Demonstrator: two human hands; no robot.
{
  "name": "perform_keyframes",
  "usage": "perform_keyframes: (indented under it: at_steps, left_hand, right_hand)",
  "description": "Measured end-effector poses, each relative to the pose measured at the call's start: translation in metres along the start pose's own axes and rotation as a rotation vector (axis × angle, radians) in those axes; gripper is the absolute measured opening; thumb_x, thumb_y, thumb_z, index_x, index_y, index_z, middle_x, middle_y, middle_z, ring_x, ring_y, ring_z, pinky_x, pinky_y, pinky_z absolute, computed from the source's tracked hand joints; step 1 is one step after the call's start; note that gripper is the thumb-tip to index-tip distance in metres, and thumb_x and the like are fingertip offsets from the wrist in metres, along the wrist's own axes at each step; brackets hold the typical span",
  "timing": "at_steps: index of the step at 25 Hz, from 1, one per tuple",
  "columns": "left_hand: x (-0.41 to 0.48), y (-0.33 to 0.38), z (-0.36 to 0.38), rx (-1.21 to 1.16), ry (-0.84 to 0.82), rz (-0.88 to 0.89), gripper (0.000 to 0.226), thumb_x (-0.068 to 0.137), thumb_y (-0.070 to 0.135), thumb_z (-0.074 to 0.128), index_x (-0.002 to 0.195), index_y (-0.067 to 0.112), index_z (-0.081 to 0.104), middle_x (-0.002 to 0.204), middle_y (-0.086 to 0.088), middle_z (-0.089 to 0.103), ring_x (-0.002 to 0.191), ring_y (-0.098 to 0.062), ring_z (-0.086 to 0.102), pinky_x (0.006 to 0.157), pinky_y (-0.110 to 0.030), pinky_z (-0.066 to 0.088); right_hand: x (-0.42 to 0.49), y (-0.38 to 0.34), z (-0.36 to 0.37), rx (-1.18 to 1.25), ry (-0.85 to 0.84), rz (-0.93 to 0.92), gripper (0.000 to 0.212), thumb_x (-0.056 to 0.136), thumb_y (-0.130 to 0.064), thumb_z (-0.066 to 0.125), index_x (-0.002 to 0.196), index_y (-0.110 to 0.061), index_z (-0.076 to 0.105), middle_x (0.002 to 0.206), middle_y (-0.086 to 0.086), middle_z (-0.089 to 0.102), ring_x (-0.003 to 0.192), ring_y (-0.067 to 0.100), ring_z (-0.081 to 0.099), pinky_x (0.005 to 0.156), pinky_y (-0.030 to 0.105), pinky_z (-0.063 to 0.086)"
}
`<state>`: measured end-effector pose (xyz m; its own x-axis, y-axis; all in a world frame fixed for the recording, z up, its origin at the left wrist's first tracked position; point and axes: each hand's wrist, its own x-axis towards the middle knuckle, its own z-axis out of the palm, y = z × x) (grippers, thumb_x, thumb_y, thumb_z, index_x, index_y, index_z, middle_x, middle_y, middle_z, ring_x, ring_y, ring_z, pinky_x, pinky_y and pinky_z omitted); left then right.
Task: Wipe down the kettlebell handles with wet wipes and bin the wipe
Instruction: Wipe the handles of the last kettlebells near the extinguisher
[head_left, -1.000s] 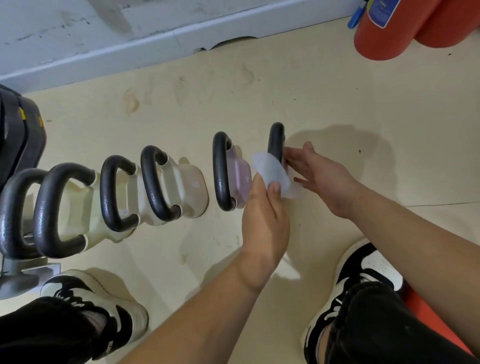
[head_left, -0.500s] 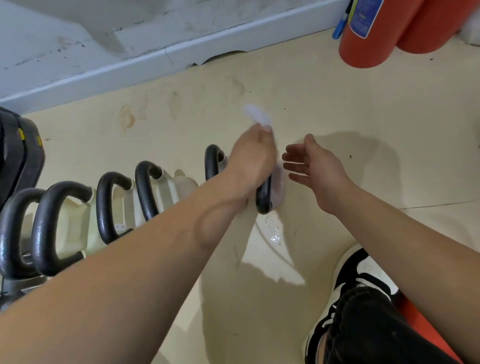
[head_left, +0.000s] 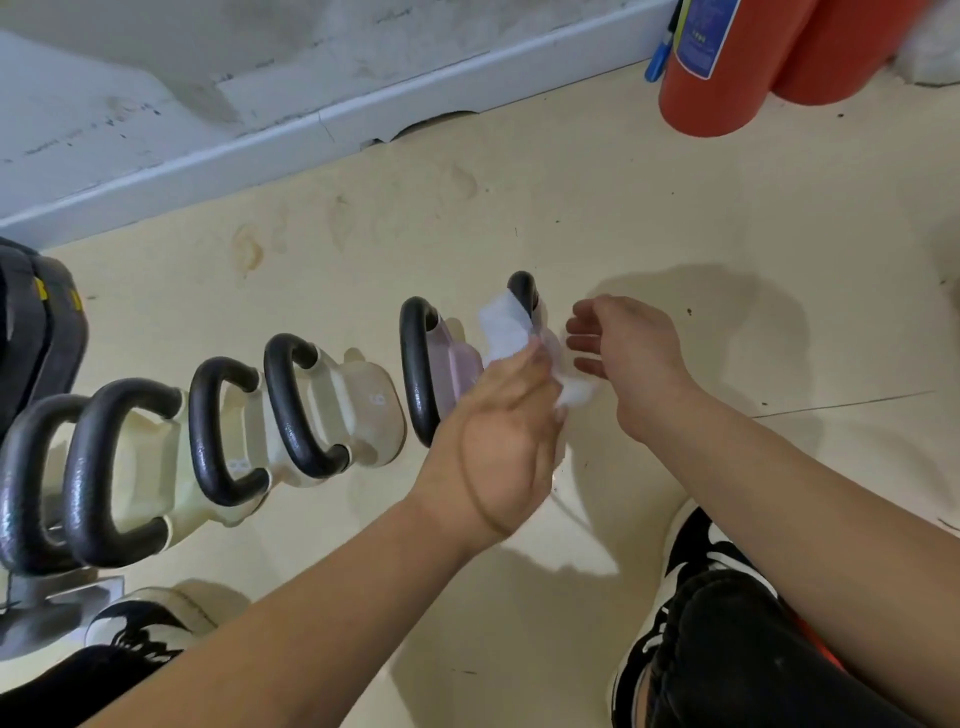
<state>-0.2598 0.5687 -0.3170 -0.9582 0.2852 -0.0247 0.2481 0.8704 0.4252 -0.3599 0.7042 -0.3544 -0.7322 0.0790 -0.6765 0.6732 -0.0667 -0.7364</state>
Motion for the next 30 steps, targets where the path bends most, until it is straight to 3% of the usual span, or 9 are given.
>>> perform_keyframes:
  at_steps: [3, 5, 8, 10, 14, 18, 23, 27, 30]
  left_hand:
    - [0.047, -0.005, -0.010, -0.073, 0.083, -0.199, 0.026, 0.101, 0.015, 0.039, 0.093, 0.005, 0.061, 0.103, -0.009, 0.060, 0.102, -0.027, 0.056, 0.095, -0.044, 0.046]
    - [0.070, -0.006, -0.004, -0.012, 0.031, -0.216, 0.010, 0.088, 0.008, 0.046, 0.085, 0.010, 0.055, 0.093, -0.002, 0.052, 0.094, -0.023, 0.052, 0.103, -0.042, 0.044]
    - [0.076, 0.004, -0.003, -0.219, -0.053, -0.256, 0.035, 0.078, -0.006, 0.049, 0.109, 0.004, 0.062, 0.110, 0.005, 0.055, 0.120, -0.028, 0.051, 0.127, -0.030, 0.017]
    - [0.070, 0.012, -0.020, -0.500, -0.002, -0.445, 0.051, 0.086, -0.011, 0.048, 0.131, 0.008, 0.058, 0.132, 0.009, 0.047, 0.139, -0.015, 0.040, 0.122, -0.018, 0.021]
    - [0.059, 0.007, -0.029, -0.712, 0.051, -0.449, 0.059, 0.087, -0.009, 0.045, 0.122, 0.039, 0.054, 0.126, 0.011, 0.053, 0.113, 0.007, 0.051, 0.110, -0.021, 0.038]
    - [0.064, -0.007, -0.022, -0.458, 0.151, -0.527, 0.047, 0.089, 0.011, 0.056, 0.136, 0.016, 0.060, 0.133, 0.010, 0.056, 0.128, -0.006, 0.051, 0.112, -0.018, 0.029]
    - [0.048, -0.018, -0.010, -0.381, 0.175, -0.361, 0.020, 0.087, -0.004, 0.052, 0.102, -0.007, 0.064, 0.095, 0.013, 0.058, 0.088, 0.002, 0.053, 0.082, -0.023, 0.041]
    - [0.040, -0.018, -0.021, -0.427, 0.180, -0.355, 0.029, 0.096, 0.014, 0.053, 0.121, 0.028, 0.057, 0.132, 0.000, 0.056, 0.122, -0.011, 0.053, 0.108, -0.025, 0.038]
    - [0.032, -0.022, -0.020, -0.484, 0.321, -0.533, 0.054, 0.089, 0.004, 0.046, 0.140, 0.018, 0.053, 0.142, 0.002, 0.051, 0.136, -0.020, 0.048, 0.112, -0.030, 0.043]
  right_hand:
    - [-0.014, -0.016, 0.002, -0.015, 0.104, -0.235, 0.023, 0.092, -0.024, 0.052, 0.088, -0.021, 0.075, 0.096, -0.008, 0.075, 0.096, 0.014, 0.069, 0.092, 0.038, 0.057]
    - [-0.022, -0.026, 0.003, -0.001, 0.037, -0.281, 0.024, 0.093, -0.023, 0.053, 0.090, -0.021, 0.076, 0.096, -0.010, 0.076, 0.098, 0.012, 0.070, 0.086, 0.031, 0.056]
    - [-0.021, -0.032, 0.005, 0.106, -0.175, -0.067, 0.018, 0.090, -0.014, 0.057, 0.094, -0.013, 0.075, 0.093, 0.001, 0.076, 0.090, 0.020, 0.073, 0.074, 0.032, 0.057]
    - [-0.020, -0.033, 0.007, 0.125, -0.266, 0.044, 0.020, 0.094, -0.010, 0.056, 0.103, -0.004, 0.074, 0.099, 0.008, 0.078, 0.088, 0.023, 0.076, 0.074, 0.033, 0.059]
    - [-0.013, -0.034, 0.018, 0.155, -0.198, 0.024, 0.013, 0.093, -0.008, 0.065, 0.103, -0.004, 0.072, 0.099, 0.015, 0.078, 0.085, 0.027, 0.077, 0.069, 0.036, 0.063]
    - [0.012, -0.031, -0.002, 0.054, 0.062, -0.054, 0.016, 0.084, 0.003, 0.061, 0.092, -0.009, 0.066, 0.099, 0.013, 0.073, 0.097, 0.033, 0.073, 0.070, 0.042, 0.065]
    - [-0.015, -0.033, 0.020, -0.097, 0.029, -0.150, 0.019, 0.080, -0.012, 0.059, 0.089, -0.023, 0.072, 0.094, -0.003, 0.076, 0.094, 0.021, 0.074, 0.086, 0.039, 0.062]
    - [-0.058, -0.021, 0.059, -0.339, -0.209, -0.318, 0.037, 0.105, -0.030, 0.034, 0.132, -0.020, 0.056, 0.145, -0.006, 0.055, 0.128, 0.012, 0.055, 0.107, 0.031, 0.042]
    - [-0.038, -0.028, 0.064, -0.418, -0.269, -0.252, 0.045, 0.109, -0.027, 0.027, 0.151, -0.016, 0.039, 0.163, 0.000, 0.029, 0.147, 0.017, 0.032, 0.120, 0.038, 0.027]
